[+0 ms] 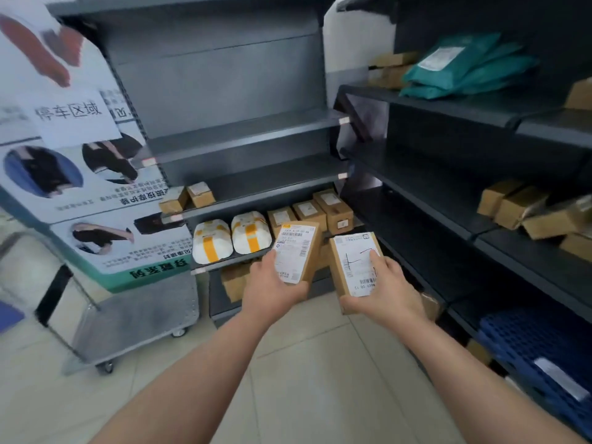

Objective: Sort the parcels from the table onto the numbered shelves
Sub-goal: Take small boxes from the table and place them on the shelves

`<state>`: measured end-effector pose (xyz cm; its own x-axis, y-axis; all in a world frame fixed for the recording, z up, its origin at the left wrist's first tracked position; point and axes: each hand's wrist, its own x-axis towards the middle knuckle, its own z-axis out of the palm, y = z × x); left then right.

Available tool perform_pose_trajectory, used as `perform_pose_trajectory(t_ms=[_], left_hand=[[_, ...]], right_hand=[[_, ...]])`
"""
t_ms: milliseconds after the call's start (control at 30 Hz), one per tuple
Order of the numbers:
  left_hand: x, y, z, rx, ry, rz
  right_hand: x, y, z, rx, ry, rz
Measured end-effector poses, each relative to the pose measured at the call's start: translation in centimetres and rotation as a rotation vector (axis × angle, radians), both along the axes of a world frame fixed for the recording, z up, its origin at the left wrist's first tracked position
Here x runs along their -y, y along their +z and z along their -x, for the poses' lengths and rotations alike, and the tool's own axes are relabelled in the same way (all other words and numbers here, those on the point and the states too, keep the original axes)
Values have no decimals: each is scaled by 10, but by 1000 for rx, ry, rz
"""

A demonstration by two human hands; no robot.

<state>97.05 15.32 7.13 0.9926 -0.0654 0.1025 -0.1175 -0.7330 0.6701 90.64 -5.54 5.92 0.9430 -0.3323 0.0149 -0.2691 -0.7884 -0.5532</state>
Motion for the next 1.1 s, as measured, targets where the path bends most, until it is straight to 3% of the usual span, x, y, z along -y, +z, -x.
perform_pose_trajectory(t_ms=[533,1000,1100], left_hand=[[-33,-23,-169,-139,323,-51],[-116,-28,-409,-163,312,3],[-127,-36,-444,-211,314,-4]], right_hand=[[-19,-20,-236,-123,288,-25],[-106,-16,-478,-68,254,71],[-119,-26,-507,-127,258,80]])
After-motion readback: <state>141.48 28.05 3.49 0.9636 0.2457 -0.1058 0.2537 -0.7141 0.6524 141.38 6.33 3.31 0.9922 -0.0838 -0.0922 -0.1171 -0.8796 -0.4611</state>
